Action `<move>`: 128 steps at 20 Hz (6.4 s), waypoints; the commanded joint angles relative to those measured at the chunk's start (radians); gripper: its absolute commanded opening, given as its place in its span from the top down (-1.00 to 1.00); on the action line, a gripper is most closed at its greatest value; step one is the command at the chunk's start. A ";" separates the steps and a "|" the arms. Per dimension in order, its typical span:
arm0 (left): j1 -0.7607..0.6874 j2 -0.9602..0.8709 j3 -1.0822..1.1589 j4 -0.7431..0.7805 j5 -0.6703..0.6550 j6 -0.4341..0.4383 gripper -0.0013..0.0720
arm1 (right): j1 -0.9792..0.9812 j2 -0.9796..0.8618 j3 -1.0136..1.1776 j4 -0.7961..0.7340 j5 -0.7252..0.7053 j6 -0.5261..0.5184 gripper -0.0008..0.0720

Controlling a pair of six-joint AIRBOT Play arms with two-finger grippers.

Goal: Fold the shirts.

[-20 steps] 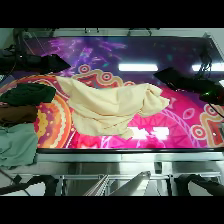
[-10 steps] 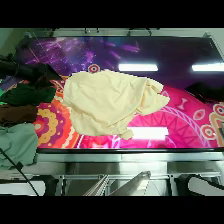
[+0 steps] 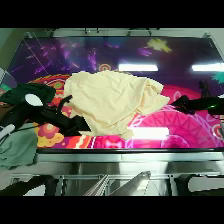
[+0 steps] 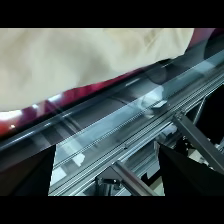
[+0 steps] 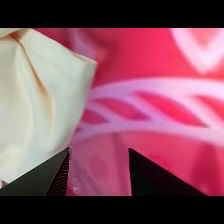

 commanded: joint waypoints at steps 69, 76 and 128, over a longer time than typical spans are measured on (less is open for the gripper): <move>0.628 -0.391 0.518 -0.146 -0.349 0.254 -0.82 | -0.272 0.469 -0.301 -0.264 0.231 0.200 -0.29; 0.604 -0.297 0.193 0.114 -0.272 0.222 -0.82 | -0.201 0.434 -0.532 -0.253 0.118 0.193 -0.29; 0.172 -0.683 1.307 -0.081 -0.225 0.299 0.90 | 0.162 0.271 -0.128 0.539 -0.340 -0.243 0.94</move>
